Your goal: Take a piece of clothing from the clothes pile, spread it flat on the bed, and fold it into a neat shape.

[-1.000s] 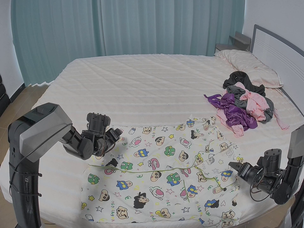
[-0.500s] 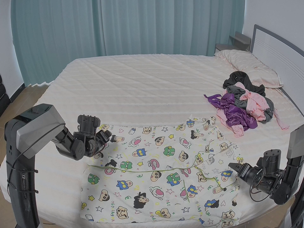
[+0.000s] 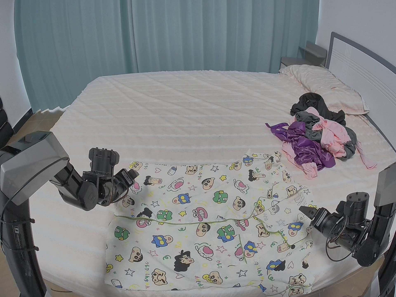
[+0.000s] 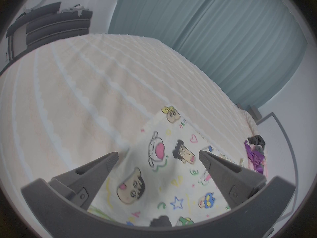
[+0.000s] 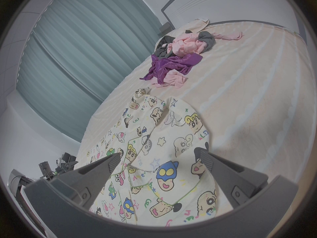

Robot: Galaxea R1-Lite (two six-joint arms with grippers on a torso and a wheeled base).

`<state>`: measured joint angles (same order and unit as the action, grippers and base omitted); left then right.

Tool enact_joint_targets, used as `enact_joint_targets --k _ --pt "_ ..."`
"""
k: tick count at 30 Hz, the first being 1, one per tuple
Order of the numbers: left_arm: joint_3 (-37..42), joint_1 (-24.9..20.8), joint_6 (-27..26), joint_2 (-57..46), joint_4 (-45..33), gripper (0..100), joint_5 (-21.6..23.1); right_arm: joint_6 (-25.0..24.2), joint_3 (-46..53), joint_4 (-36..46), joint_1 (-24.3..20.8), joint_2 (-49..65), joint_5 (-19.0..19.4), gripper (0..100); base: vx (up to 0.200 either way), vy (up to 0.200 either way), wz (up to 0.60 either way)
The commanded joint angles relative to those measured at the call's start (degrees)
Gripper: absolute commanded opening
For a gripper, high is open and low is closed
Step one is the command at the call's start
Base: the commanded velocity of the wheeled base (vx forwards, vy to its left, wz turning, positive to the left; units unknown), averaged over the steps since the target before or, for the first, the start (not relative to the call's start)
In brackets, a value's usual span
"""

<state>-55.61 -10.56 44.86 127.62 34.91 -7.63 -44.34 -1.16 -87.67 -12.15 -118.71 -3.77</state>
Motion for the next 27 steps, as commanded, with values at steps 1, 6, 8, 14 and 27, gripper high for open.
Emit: enact_joint_targets --k 1,6,8,14,27 --pt "5.43 -0.34 1.72 -2.91 3.76 100 2.53 0.04 0.28 -1.01 2.13 -0.56 0.08 100 0.0 0.0 0.0" --pt "7.27 -0.43 2.51 -1.41 7.27 100 2.89 0.04 0.37 -1.18 3.01 -1.52 0.25 100 0.0 0.0 0.0" --pt "7.1 -0.52 2.6 -0.89 7.36 100 2.89 0.04 0.37 -1.27 3.01 -1.79 0.25 100 0.0 0.0 0.0" --pt "5.6 -5.61 8.75 1.58 7.8 100 3.15 0.04 0.28 -1.36 2.84 -2.75 0.51 100 0.0 0.0 0.0" --pt "9.65 -4.65 5.76 5.27 13.69 100 0.42 0.22 -0.16 -1.36 4.51 -2.84 0.51 100 0.0 0.0 0.0"
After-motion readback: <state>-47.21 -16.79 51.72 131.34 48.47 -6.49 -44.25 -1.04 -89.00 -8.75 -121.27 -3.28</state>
